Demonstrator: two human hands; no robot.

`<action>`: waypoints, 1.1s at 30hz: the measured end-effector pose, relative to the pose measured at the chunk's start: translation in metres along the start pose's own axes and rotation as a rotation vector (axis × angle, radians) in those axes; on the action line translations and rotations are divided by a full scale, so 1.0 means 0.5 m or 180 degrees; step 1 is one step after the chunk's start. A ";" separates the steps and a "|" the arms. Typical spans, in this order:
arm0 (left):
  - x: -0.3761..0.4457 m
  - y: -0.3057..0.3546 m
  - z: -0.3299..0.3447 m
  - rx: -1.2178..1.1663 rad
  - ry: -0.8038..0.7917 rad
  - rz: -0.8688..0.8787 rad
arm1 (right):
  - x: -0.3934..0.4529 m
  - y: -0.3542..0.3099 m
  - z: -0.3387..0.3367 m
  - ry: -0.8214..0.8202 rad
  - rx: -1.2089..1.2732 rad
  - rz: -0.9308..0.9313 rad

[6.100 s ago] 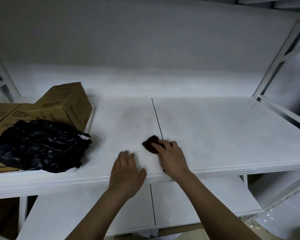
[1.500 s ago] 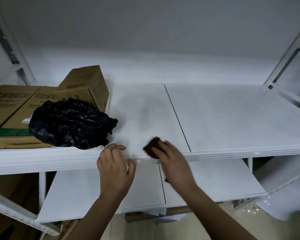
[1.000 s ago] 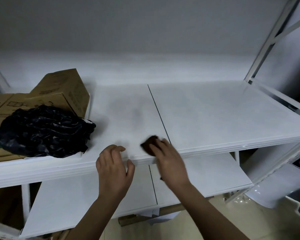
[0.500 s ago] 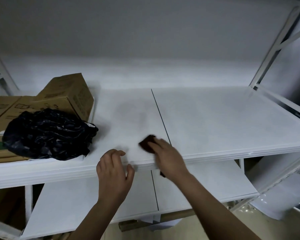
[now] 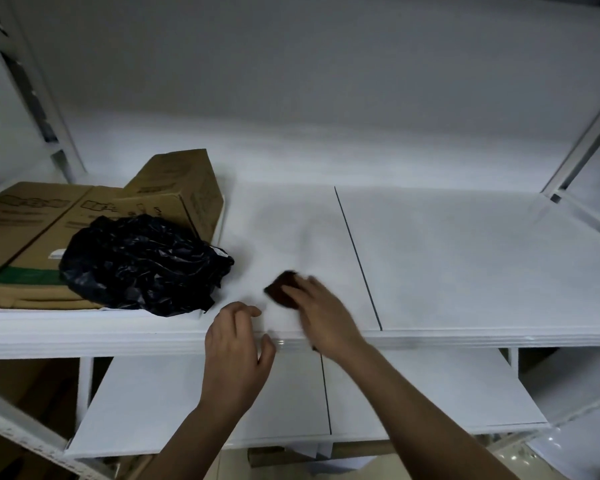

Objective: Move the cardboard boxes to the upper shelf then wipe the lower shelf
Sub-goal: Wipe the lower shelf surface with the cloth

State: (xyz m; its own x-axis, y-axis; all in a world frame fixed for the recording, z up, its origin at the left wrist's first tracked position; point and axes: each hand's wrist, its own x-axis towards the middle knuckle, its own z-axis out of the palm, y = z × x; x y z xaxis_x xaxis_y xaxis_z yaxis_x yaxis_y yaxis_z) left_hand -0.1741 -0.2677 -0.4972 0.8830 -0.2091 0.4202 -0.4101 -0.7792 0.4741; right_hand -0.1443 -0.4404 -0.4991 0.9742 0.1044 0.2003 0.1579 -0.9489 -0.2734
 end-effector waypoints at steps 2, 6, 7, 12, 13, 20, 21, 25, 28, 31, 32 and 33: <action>0.000 -0.006 -0.005 -0.0060 0.0009 0.0034 | 0.001 0.048 -0.012 0.0207 -0.0168 0.0626; -0.012 -0.025 -0.014 -0.0146 0.0059 0.0099 | 0.020 0.035 -0.005 0.0503 -0.0310 0.1450; -0.013 -0.028 -0.015 -0.0168 0.0074 0.0118 | 0.029 0.012 0.002 0.0465 -0.0271 0.1379; -0.012 -0.053 -0.027 -0.0259 0.0232 0.0207 | 0.072 -0.122 0.044 0.0048 -0.0115 -0.0112; -0.011 -0.056 -0.029 -0.0260 0.0266 0.0241 | 0.070 -0.134 0.046 -0.0102 -0.0016 -0.0435; -0.017 -0.076 -0.044 -0.0246 0.0342 0.0179 | 0.094 -0.107 0.041 0.0032 0.0094 0.0342; -0.022 -0.082 -0.047 -0.0250 0.0345 0.0173 | 0.097 -0.123 0.046 0.0108 0.0107 0.0228; -0.029 -0.103 -0.057 -0.0252 0.0387 0.0156 | 0.075 -0.165 0.057 0.0011 0.0467 -0.0546; -0.025 -0.104 -0.058 -0.0302 0.0458 0.0188 | 0.048 -0.155 0.047 0.0014 0.0716 -0.0741; -0.023 -0.106 -0.057 -0.0365 0.0498 0.0273 | 0.020 -0.134 0.031 -0.0162 0.0821 -0.1032; -0.022 -0.107 -0.058 -0.0380 0.0512 0.0281 | 0.011 -0.128 0.027 -0.0204 0.0846 -0.1121; -0.022 -0.107 -0.057 -0.0394 0.0520 0.0281 | 0.003 -0.122 0.025 -0.0208 0.0861 -0.1185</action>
State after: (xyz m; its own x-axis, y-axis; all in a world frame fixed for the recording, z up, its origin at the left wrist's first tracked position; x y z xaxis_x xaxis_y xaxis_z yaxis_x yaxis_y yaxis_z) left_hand -0.1681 -0.2070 -0.5053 0.7978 -0.1669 0.5794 -0.5180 -0.6816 0.5169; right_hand -0.1503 -0.3789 -0.4938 0.8500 0.4499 0.2739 0.5267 -0.7324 -0.4314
